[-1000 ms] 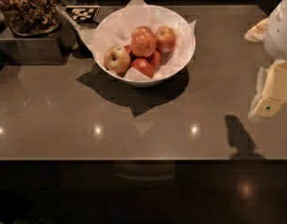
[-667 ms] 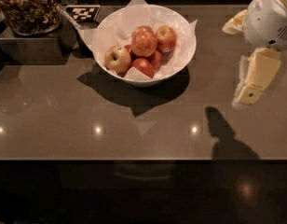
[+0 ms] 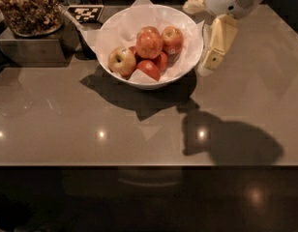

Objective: Pick apple from white bowl

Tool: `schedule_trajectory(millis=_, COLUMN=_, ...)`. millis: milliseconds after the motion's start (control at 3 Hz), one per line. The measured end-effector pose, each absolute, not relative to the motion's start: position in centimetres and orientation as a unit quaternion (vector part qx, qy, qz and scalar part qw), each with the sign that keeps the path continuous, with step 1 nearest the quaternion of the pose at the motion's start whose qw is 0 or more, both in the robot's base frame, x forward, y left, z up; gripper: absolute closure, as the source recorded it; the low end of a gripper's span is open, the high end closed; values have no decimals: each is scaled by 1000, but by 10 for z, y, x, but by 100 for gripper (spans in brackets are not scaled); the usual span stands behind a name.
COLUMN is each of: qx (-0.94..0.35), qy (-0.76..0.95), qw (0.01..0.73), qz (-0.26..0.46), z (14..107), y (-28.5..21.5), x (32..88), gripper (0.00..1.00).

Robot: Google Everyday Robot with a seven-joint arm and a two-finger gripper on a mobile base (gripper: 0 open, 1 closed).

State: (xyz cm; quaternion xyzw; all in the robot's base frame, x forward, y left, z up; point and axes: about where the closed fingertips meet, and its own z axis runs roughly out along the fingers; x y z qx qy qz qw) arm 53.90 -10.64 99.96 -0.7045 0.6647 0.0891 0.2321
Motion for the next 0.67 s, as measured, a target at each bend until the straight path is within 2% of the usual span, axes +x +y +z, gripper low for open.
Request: schedule_trajectory(millis=667, qx=-703, qy=659, qw=257, qz=81, z=1012, y=-99, x=551, gripper=8)
